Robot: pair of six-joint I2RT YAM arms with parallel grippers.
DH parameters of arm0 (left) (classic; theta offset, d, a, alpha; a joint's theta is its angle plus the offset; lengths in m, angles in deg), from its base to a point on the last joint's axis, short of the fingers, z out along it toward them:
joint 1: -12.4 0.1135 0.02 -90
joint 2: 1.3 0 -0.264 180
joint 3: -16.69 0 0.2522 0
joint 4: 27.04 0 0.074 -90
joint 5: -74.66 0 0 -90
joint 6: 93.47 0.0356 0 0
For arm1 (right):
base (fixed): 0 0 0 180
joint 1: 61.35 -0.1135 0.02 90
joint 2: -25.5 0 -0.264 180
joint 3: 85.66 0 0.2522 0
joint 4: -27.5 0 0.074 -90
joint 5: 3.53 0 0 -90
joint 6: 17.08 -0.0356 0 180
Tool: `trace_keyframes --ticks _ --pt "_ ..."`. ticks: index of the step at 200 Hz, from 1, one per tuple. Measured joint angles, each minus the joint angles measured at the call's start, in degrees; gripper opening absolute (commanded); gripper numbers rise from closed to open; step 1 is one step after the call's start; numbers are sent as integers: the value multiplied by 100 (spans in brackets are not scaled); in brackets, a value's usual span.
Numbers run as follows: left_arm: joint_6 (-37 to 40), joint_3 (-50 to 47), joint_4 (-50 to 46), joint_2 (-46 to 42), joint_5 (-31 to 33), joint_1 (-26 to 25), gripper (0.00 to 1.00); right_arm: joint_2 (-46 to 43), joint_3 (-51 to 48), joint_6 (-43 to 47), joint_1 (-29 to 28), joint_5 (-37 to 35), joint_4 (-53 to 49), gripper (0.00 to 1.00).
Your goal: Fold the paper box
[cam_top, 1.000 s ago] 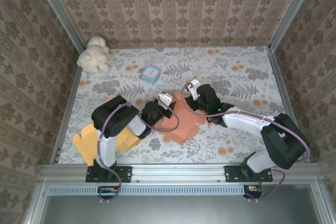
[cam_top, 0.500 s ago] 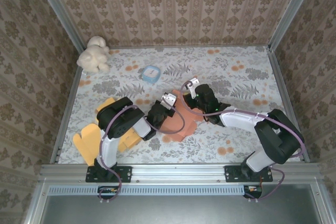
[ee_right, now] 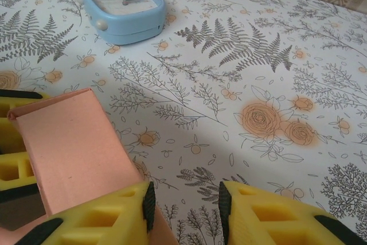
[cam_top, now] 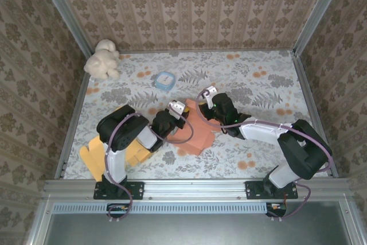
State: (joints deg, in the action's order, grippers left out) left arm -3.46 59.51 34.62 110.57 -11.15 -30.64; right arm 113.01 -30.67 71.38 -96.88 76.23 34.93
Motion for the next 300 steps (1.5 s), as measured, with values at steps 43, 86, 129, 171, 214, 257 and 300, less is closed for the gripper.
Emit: trace_keyframes --ticks 43,86,129,171,214,257,300 --pt "35 -44 -7 -146 42 -103 24 -2 -9 0 -15 -7 11 37" --pt "114 -44 -13 -146 264 -153 12 -2 -11 0 -15 -9 11 37" --pt "271 330 55 203 1248 -485 0 -2 -83 -26 -63 -179 131 37" --pt "474 597 149 476 2149 -804 0 -7 -188 -127 -48 -459 295 37" --pt "468 570 168 474 2050 -754 13 -7 -236 -236 -55 -479 387 37" --pt "249 210 116 155 1309 -315 37 -26 -282 -330 -151 -472 457 37" --pt "-61 -107 -20 -199 461 0 43 -28 -284 -343 -166 -442 457 37"
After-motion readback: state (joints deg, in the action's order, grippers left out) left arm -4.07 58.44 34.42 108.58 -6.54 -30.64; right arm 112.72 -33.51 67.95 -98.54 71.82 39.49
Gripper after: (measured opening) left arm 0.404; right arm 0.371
